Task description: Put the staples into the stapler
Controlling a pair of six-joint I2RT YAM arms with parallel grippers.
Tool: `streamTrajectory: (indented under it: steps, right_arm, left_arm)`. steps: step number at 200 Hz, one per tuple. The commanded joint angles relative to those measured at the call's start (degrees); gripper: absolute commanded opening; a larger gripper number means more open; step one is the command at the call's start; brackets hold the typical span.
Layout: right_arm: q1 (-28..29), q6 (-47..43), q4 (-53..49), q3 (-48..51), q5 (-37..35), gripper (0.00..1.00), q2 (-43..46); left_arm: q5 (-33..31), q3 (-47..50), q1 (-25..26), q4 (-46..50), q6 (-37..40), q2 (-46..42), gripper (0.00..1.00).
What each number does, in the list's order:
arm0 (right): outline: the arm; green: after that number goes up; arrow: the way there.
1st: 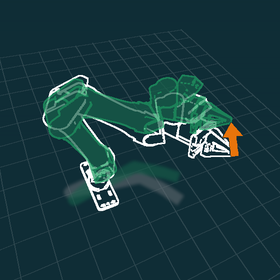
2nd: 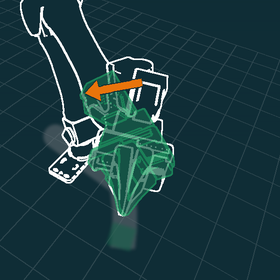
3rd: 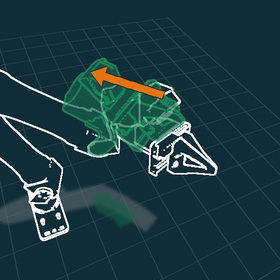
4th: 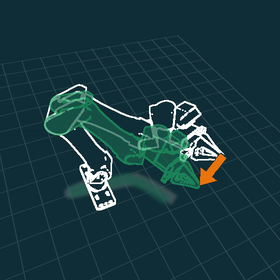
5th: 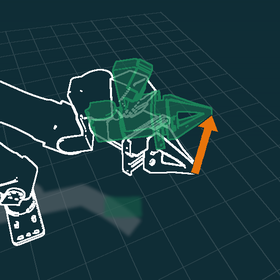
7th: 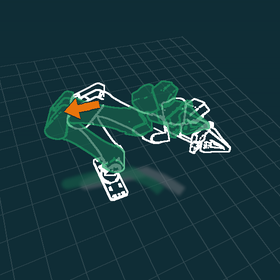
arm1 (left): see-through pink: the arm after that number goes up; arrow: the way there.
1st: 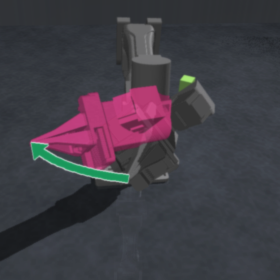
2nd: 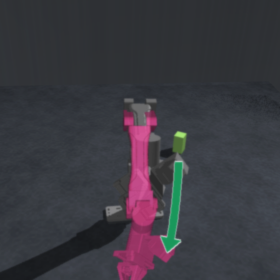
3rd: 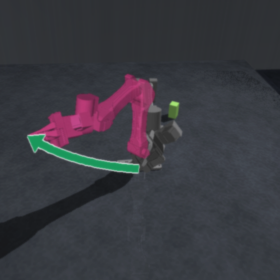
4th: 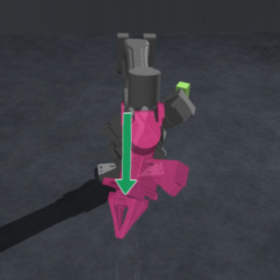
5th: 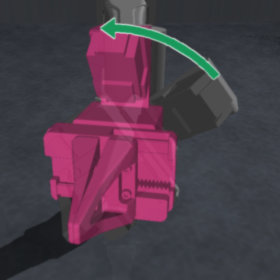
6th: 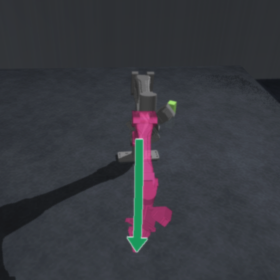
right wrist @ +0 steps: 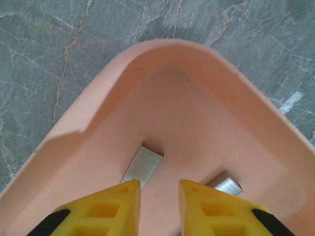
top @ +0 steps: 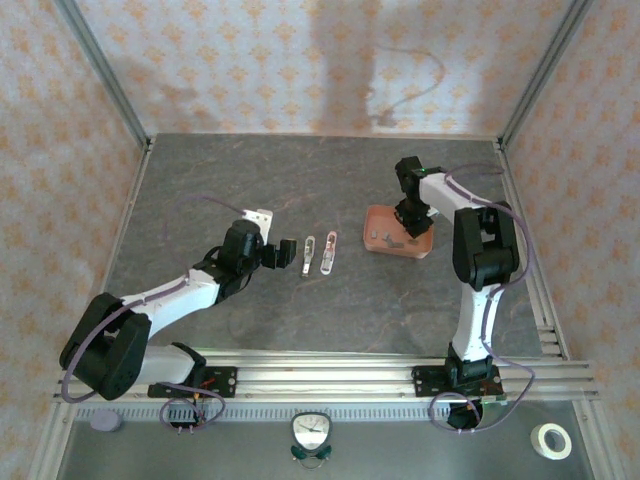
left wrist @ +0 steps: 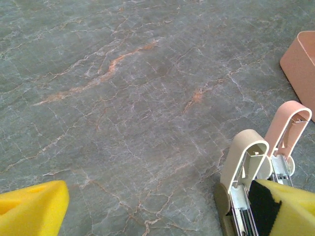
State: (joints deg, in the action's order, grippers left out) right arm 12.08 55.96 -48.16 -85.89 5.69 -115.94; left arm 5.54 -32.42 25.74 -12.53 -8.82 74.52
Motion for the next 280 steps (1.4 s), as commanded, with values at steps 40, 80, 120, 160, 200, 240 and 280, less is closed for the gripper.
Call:
streamTrajectory:
  steps: [40, 80, 120, 160, 200, 240, 280]
  right_arm:
    - [-0.2, 0.9, -0.3, -2.4, -0.8, 0.28, -1.5]
    - [-0.2, 0.8, 0.9, -2.5, -0.8, 0.28, -1.2]
    - [-0.2, 0.7, 1.5, -2.4, -1.3, 0.3, -0.8]
    - [-0.3, 1.0, 1.0, -1.8, -0.8, 0.3, -2.1]
    - [-0.4, 0.9, 1.6, -1.2, -0.4, 0.29, -3.6]
    - [-0.5, 0.7, 1.4, -0.8, 0.0, 0.23, -5.2]
    - [-0.5, -0.1, 1.5, -0.2, -0.1, 0.18, -4.1]
  left_arm:
    - [-0.1, 0.4, -1.1, -3.0, 1.4, 0.4, 0.95]
    - [0.0, 0.6, -1.3, -3.2, 1.6, 0.5, 0.96]
    - [0.3, 0.7, -1.5, -3.6, 1.4, 0.6, 0.96]
    - [0.5, 0.7, -1.4, -3.5, 1.6, 0.5, 0.95]
    - [0.4, 0.8, -1.5, -3.2, 2.3, 0.4, 0.95]
    - [0.3, 0.9, -1.6, -3.1, 2.3, 0.7, 0.96]
    - [0.5, 0.8, -1.7, -2.9, 2.4, 0.6, 0.96]
